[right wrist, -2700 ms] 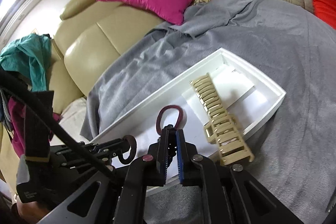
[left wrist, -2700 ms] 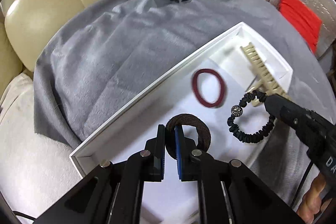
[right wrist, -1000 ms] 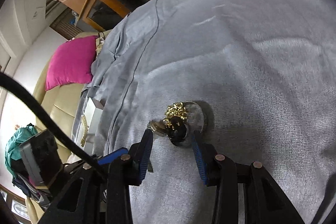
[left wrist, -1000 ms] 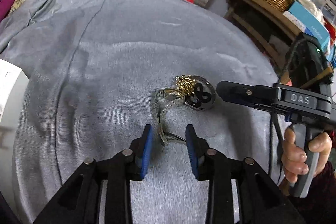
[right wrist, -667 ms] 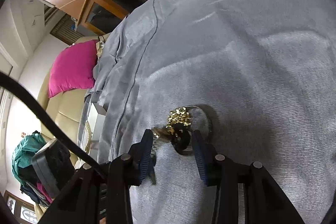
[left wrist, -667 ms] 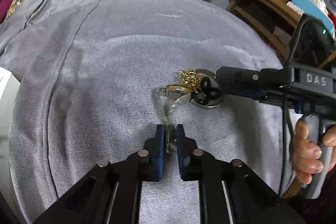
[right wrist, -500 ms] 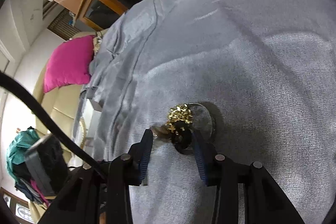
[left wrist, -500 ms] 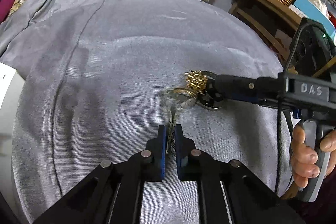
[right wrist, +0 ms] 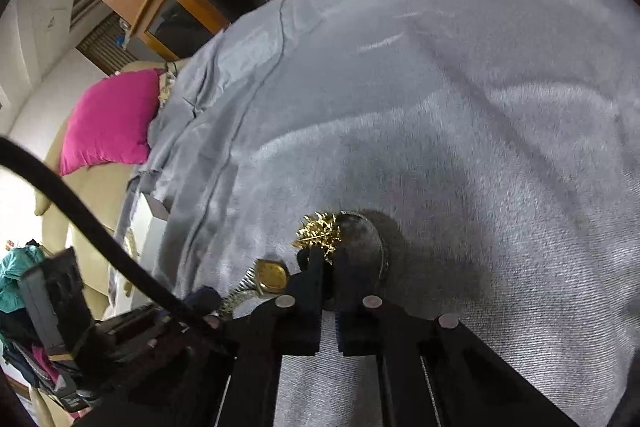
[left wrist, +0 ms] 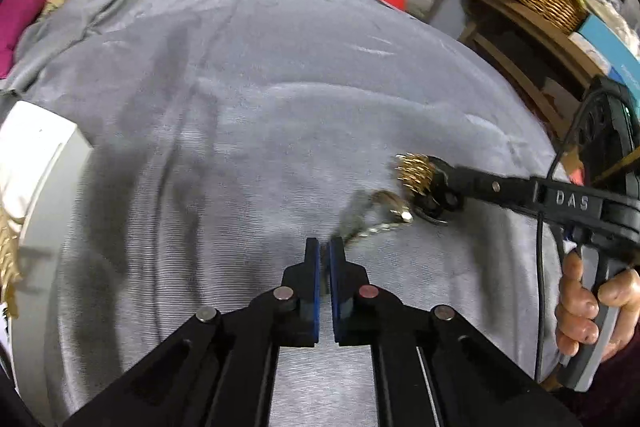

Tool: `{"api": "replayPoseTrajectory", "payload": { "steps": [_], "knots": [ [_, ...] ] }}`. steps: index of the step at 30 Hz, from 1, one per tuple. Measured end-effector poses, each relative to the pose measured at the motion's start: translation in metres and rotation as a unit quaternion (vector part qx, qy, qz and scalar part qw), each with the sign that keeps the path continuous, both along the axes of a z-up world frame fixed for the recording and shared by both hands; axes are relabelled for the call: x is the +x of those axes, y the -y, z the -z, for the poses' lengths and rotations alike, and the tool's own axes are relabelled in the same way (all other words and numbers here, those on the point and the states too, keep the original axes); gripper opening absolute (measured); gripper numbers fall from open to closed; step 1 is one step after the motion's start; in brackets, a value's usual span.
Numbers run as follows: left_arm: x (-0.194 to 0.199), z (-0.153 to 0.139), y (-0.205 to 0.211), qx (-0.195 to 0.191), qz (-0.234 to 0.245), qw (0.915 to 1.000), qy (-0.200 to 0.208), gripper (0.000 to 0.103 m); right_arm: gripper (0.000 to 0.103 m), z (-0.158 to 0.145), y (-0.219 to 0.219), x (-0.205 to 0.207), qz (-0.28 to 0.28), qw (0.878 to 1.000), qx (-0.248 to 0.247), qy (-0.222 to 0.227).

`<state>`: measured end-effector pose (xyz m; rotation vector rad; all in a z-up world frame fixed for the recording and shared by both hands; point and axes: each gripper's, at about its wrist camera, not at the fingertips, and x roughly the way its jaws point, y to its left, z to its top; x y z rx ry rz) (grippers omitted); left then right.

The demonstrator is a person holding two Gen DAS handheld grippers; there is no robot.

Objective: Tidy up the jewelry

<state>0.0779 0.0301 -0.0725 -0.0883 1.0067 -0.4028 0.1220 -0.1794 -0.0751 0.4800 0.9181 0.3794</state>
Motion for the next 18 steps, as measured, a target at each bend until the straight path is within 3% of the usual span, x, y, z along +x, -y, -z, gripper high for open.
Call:
{"api": "replayPoseTrajectory", "payload": {
  "steps": [3, 4, 5, 7, 10, 12, 13, 15, 18],
  "knots": [
    [-0.003, -0.005, 0.006, -0.005, 0.018, 0.9998, 0.004, 0.011, 0.004, -0.008, 0.006, -0.004, 0.003, 1.0, 0.007, 0.014],
    [-0.004, -0.006, 0.008, -0.005, 0.024, 0.9997, 0.007, 0.024, 0.004, -0.01, 0.009, -0.005, 0.003, 1.0, 0.009, 0.016],
    [-0.005, -0.008, 0.01, -0.003, 0.027, 0.9996, 0.013, 0.044, 0.004, -0.012, 0.011, -0.006, 0.004, 1.0, 0.01, 0.018],
    [-0.006, -0.009, 0.013, -0.001, 0.026, 0.9994, 0.022, 0.061, 0.004, -0.012, 0.015, -0.008, 0.002, 1.0, 0.013, 0.018],
    [-0.007, -0.006, 0.018, 0.005, 0.036, 0.999, 0.026, 0.06, 0.005, -0.008, 0.016, -0.006, -0.014, 1.0, 0.027, -0.001],
    [-0.006, 0.002, 0.025, 0.027, 0.038, 0.9988, 0.018, 0.033, 0.006, -0.007, 0.012, -0.004, -0.022, 0.999, 0.025, -0.011],
    [-0.003, 0.007, 0.028, 0.039, 0.041, 0.9983, 0.012, 0.014, 0.009, -0.007, 0.008, -0.003, -0.026, 0.999, 0.022, -0.014],
    [-0.004, 0.012, 0.03, 0.054, 0.044, 0.9974, 0.018, 0.011, 0.03, -0.007, 0.003, -0.003, -0.026, 1.0, 0.014, -0.011],
    [-0.005, 0.009, 0.026, 0.046, 0.039, 0.998, 0.02, 0.009, 0.037, -0.006, -0.001, -0.002, -0.023, 1.0, 0.008, -0.01]
  ]
}}
